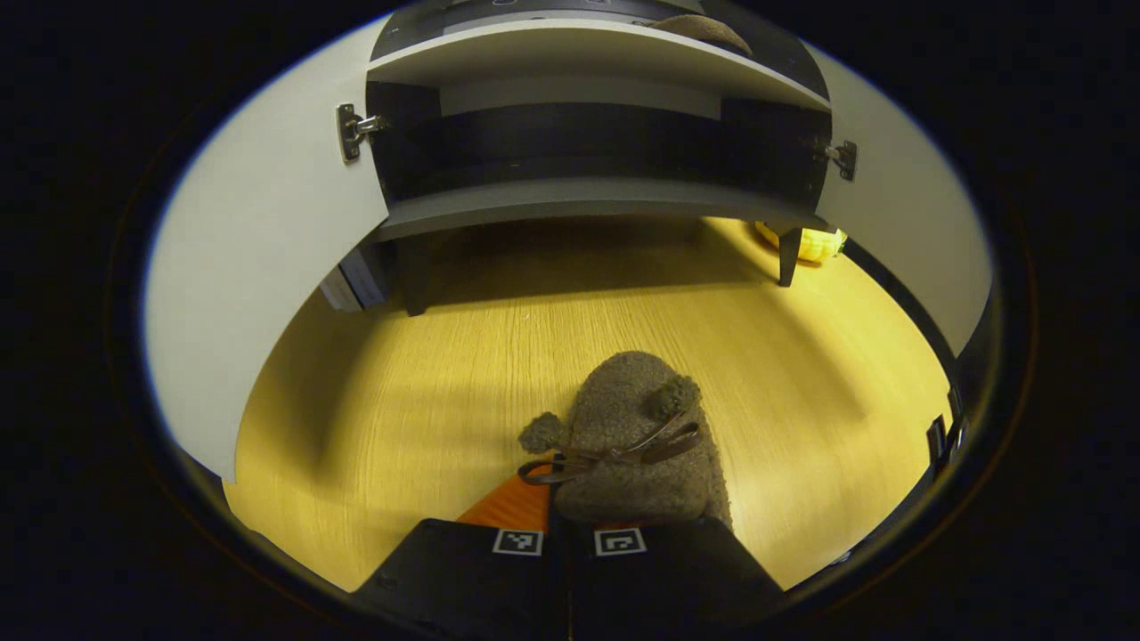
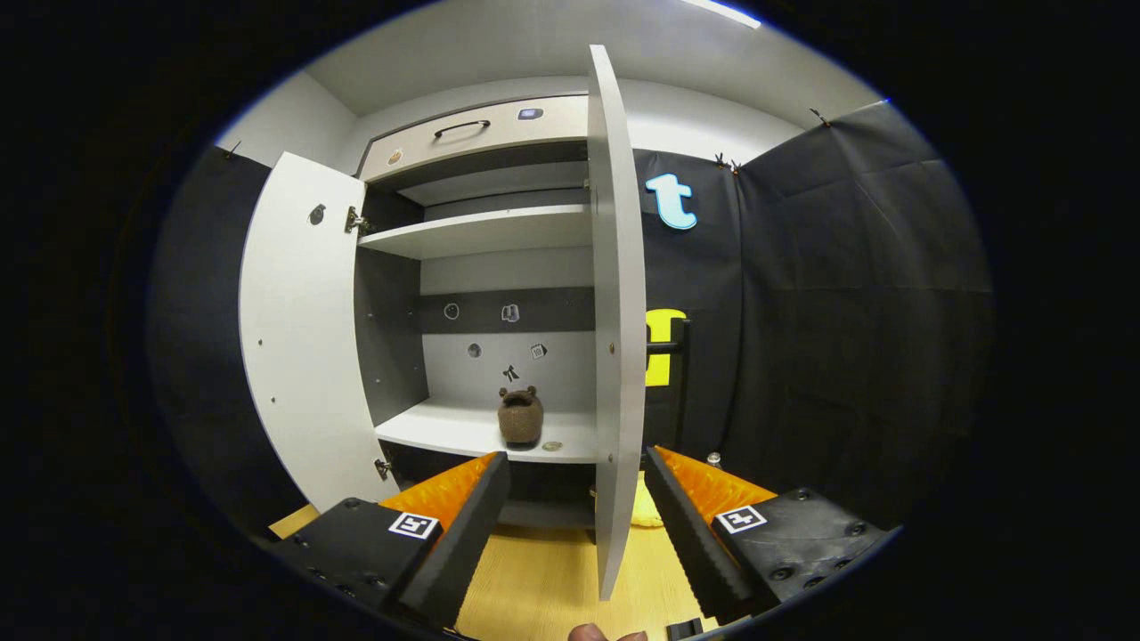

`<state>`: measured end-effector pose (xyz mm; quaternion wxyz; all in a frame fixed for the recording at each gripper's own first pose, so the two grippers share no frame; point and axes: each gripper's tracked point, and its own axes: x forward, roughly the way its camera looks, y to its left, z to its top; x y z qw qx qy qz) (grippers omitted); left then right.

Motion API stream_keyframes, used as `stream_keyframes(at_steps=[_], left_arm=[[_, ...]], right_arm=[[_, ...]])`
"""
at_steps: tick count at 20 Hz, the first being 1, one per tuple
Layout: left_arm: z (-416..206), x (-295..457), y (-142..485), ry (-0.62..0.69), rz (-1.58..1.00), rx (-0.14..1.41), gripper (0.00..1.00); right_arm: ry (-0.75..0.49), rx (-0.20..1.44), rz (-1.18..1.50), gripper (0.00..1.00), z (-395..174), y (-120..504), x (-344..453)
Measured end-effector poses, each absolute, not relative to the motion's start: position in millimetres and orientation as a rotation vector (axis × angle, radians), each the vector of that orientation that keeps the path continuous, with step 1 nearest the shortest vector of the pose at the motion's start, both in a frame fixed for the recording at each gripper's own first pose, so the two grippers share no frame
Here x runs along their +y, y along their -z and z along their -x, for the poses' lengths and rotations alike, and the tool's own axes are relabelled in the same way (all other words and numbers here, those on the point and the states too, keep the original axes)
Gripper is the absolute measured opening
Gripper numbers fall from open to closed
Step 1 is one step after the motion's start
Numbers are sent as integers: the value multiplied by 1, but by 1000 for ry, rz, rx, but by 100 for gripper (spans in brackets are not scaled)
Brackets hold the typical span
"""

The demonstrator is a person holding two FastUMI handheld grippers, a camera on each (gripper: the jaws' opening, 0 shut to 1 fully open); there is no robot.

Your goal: Grab one shoe with the right hand and put it into the shoe cabinet, grab the other shoe with the left hand and put it into the shoe cabinet; then close the right door with the right hand and the left door with the left hand.

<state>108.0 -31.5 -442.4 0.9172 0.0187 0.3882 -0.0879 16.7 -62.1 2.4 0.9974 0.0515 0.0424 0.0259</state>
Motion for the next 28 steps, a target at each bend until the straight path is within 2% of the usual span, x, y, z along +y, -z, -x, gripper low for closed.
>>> stream_keyframes(at_steps=[4,5,7,9,12,16,17,20,21,22,23,24,28], left_arm=[[-100,-19,392,128,-30,789,7],[-97,-18,377,113,-21,786,7],[-97,-17,347,92,-5,768,7],[-103,-21,306,87,15,727,7],[-121,-29,237,84,53,650,7],[-169,-32,150,81,60,536,7],[-184,-32,131,77,70,513,7],[-235,-27,85,37,85,442,7],[-252,-25,71,17,78,423,6],[-266,-21,62,2,73,408,7],[-283,-20,58,-8,70,400,6],[-296,-20,52,-16,70,396,6],[-361,-27,50,-38,89,434,7]], right_arm=[[-62,82,-105,97,-16,-2,-65],[-59,80,-105,100,-17,-2,-67],[-58,80,-111,97,-17,0,-70],[-55,78,-117,100,-17,1,-75],[-47,85,-116,97,-18,6,-84],[-26,97,-127,97,-17,14,-99],[-20,99,-129,100,-17,15,-103],[-7,103,-132,97,-16,18,-113],[-1,104,-132,100,-15,19,-117],[4,104,-134,97,-14,19,-120],[9,105,-137,100,-14,20,-124],[15,107,-139,97,-14,21,-128],[36,114,-141,97,-18,26,-143]])
